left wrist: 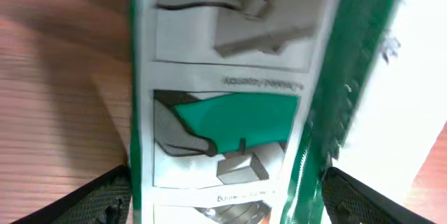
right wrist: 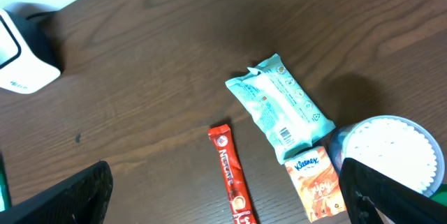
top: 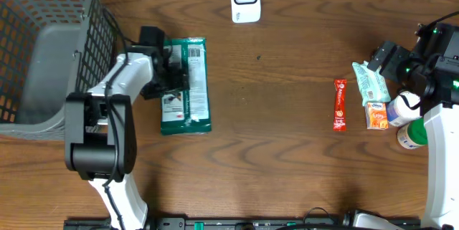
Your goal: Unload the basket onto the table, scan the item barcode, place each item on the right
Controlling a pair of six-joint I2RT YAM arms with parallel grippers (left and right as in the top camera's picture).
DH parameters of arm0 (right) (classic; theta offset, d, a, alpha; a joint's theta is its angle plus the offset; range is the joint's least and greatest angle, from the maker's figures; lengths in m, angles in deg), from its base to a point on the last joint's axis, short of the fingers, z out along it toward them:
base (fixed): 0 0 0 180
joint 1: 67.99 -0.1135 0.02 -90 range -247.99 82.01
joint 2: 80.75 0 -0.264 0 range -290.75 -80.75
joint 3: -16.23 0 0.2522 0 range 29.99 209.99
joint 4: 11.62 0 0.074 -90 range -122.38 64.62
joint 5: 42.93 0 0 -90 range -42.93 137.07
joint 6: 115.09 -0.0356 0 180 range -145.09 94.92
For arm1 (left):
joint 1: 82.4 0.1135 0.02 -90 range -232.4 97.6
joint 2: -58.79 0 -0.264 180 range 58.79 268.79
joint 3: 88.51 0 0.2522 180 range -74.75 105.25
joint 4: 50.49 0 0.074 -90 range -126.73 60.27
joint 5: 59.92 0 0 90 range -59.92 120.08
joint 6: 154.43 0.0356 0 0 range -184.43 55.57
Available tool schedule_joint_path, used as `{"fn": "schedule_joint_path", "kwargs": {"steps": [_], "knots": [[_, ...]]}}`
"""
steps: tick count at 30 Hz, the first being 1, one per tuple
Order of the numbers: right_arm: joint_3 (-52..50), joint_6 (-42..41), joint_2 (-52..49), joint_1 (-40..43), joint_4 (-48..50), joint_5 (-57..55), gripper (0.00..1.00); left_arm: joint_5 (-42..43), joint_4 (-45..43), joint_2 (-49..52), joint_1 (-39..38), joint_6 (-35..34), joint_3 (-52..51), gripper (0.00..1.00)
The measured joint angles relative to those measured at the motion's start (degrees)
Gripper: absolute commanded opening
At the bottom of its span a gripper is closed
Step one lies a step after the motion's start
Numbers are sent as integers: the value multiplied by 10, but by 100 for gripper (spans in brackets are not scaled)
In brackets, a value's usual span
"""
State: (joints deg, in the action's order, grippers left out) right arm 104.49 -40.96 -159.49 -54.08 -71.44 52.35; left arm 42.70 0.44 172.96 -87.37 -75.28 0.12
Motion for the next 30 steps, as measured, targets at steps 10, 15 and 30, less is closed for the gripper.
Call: {"fn": "schedule_joint_path", "kwargs": {"steps": [10, 15, 30], "knots": [[0, 0, 0, 0, 54, 0, 99, 22, -1, -1, -30, 0, 0, 88], [0, 0, 0, 0, 80, 5, 99, 21, -1, -1, -30, 0, 0, 88], [-38, 35, -42, -207, 113, 197, 99, 20, -49, -1, -28, -73, -12, 66]]}}
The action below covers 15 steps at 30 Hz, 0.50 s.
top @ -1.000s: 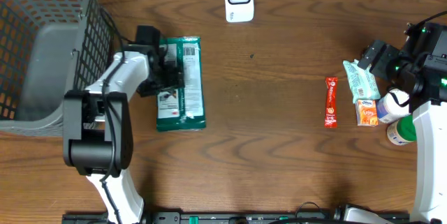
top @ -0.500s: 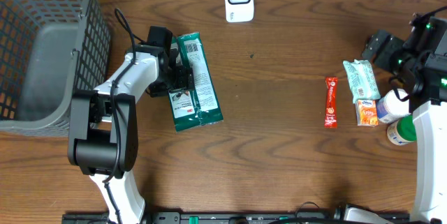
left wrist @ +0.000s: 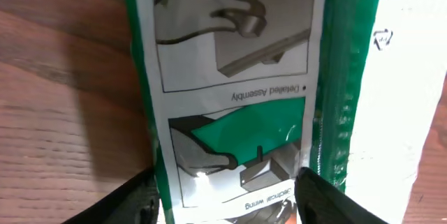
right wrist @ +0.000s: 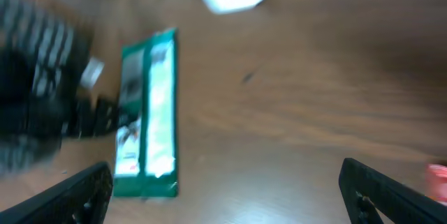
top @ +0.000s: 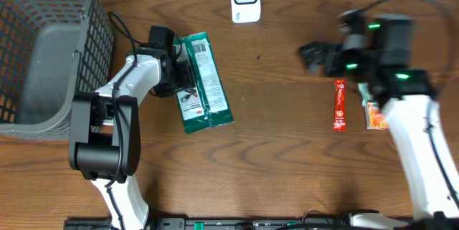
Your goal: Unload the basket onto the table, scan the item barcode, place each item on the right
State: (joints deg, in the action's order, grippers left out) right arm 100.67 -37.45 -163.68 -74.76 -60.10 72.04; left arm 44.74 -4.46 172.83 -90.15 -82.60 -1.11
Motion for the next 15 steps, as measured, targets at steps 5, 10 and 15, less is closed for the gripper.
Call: {"fn": "schedule_joint_path", "kwargs": {"steps": [5, 10, 15], "knots": [[-31, 4, -67, -95, 55, -9, 94, 0, -10, -9, -14, 0, -15, 71], [-33, 2, -154, -157, 139, -14, 84, 1, -20, -13, -15, -1, -21, 75], [-36, -2, -257, -208, 251, -16, 54, -5, -23, -14, -17, -5, -22, 75]]}}
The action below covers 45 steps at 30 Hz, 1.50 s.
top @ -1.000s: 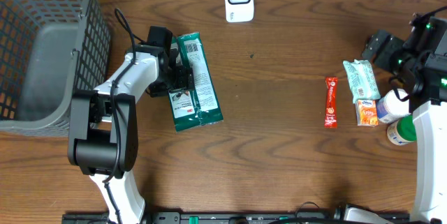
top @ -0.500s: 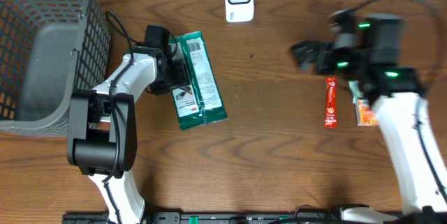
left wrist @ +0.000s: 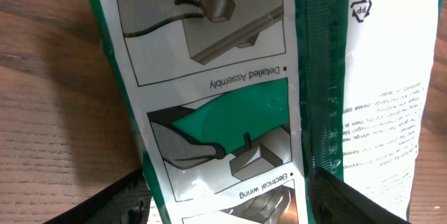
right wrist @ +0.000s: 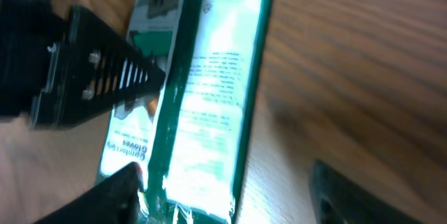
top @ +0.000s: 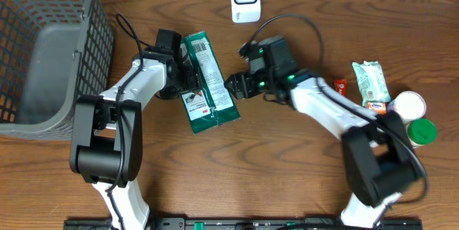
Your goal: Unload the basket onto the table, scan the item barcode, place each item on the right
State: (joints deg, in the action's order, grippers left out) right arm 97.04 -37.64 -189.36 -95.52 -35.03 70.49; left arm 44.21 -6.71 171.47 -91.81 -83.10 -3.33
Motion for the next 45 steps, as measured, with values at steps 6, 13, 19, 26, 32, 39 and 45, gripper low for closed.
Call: {"fn": "schedule_joint_path", "kwargs": {"steps": [6, 13, 19, 26, 32, 39, 45], "knots": [[0, 1, -79, -33, 105, -3, 45, -27, -17, -1, -2, -10, -3, 75], [4, 1, -118, -51, 141, -14, 16, -43, -24, -1, -2, -12, -4, 76], [9, 2, -120, -51, 107, 29, 1, -53, -21, -1, -2, -12, -4, 77], [8, -11, -120, -51, 80, 75, 1, -55, -20, -1, -1, -12, -4, 82], [8, -16, -120, -51, 82, 80, 2, -55, -22, -1, -1, -13, -5, 83], [7, -19, -123, -52, 95, 79, 2, -55, -26, -1, -2, -12, -9, 86], [7, -19, -123, -53, 96, 78, 2, -63, -69, -18, -14, -12, -42, 89]]}}
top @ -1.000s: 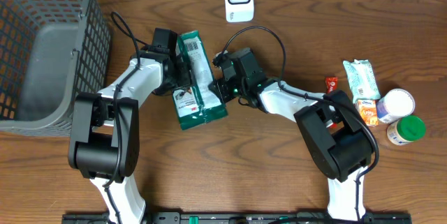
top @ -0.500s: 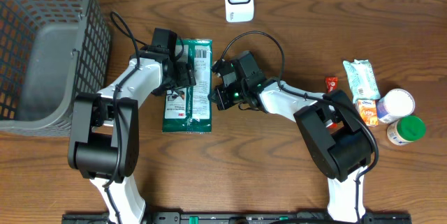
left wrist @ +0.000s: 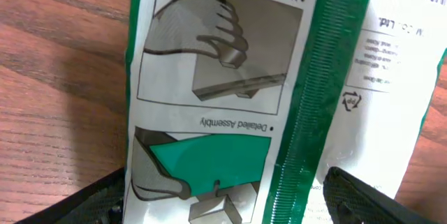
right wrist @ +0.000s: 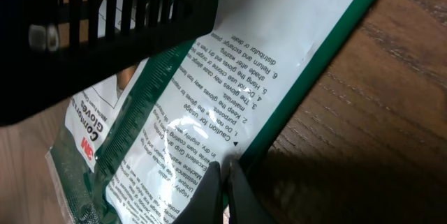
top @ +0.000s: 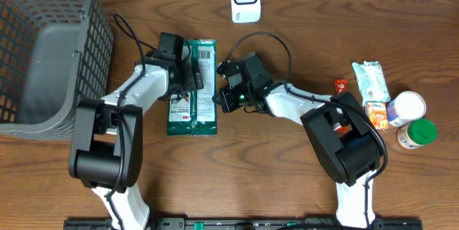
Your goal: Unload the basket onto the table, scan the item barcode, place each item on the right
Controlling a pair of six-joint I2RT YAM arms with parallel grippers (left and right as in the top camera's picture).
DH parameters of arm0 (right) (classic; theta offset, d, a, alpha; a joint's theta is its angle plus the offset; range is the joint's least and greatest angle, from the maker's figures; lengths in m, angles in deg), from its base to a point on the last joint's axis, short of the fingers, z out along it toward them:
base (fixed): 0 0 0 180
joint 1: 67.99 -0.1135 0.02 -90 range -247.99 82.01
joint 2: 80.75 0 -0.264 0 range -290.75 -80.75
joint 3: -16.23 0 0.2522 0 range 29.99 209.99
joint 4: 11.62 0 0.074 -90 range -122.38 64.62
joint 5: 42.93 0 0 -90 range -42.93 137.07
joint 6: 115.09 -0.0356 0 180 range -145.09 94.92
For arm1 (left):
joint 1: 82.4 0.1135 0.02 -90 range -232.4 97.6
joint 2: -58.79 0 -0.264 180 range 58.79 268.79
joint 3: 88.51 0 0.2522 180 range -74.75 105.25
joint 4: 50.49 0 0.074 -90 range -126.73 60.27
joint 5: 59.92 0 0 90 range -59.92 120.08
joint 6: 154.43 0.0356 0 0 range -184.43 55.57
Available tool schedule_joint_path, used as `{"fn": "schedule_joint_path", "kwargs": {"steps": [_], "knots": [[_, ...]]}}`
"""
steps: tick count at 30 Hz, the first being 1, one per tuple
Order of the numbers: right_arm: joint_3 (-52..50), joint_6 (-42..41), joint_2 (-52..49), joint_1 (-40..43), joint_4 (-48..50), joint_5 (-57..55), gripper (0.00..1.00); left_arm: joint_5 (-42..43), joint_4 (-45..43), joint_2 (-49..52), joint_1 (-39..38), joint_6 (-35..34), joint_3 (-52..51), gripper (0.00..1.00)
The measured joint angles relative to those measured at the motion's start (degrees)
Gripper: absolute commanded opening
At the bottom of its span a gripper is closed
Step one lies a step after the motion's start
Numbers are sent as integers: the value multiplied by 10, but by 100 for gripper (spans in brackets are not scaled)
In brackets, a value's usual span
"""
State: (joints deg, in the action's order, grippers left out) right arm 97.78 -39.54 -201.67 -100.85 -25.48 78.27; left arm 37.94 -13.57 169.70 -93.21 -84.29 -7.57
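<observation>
A green and white glove package (top: 192, 104) lies flat on the table, its barcode (top: 205, 53) at the far end facing up. It fills the left wrist view (left wrist: 230, 98). My left gripper (top: 185, 78) sits at the package's left side. In its wrist view the left gripper (left wrist: 225, 206) is open, with its fingers (left wrist: 98, 199) wide apart on either side of the pack. My right gripper (top: 223, 95) is shut on the package's right edge, with the pinch (right wrist: 225, 181) showing on the green border. The white scanner stands at the far edge.
A grey wire basket (top: 43, 51) fills the far left. At the right lie a red stick pack (top: 340, 84), a teal wipes pack (top: 371, 79), an orange tissue pack (top: 377, 114) and two capped containers (top: 409, 119). Both arms' cables arch over the package.
The package lay tilted and now lies straight. My right gripper, then open at its right edge, is now shut on that edge. My left fingers stand wider apart.
At first my left fingers stood wide around the straight package and my right arm was far right over the small items. Then the left fingers were closer together on the now tilted pack and the right arm was mid-table. Then the right gripper was open beside the pack, and now grips it.
</observation>
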Motion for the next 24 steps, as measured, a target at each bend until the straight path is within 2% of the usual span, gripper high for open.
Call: {"fn": "schedule_joint_path", "kwargs": {"steps": [6, 13, 15, 17, 18, 20, 22, 23, 24], "knots": [[0, 0, 0, 0, 0, 0, 2, 29, -18, -4, 1, 3, -8, 79], [0, 0, 0, 0, 0, 0, 2, 142, -26, 1, 10, 19, -9, 67], [0, 0, 0, 0, -1, 0, 2, 176, -26, 4, 13, 23, -10, 60], [0, 0, -1, 0, -1, -1, 2, 210, -24, 8, 18, 22, -13, 49], [0, 0, -1, 0, -1, -1, 2, 223, -22, 10, 21, 22, -14, 40], [0, 0, -1, 0, -1, -1, 2, 247, -21, 15, 27, 26, -18, 27], [0, 0, -1, 0, -1, 0, 2, 266, -19, 21, 35, 24, -21, 19], [0, 0, -1, 0, -1, -1, 2, 275, -18, 23, 40, 23, -22, 10], [0, 0, -1, -1, -1, 0, 3, 282, -17, 25, 43, 22, -23, 7]]}}
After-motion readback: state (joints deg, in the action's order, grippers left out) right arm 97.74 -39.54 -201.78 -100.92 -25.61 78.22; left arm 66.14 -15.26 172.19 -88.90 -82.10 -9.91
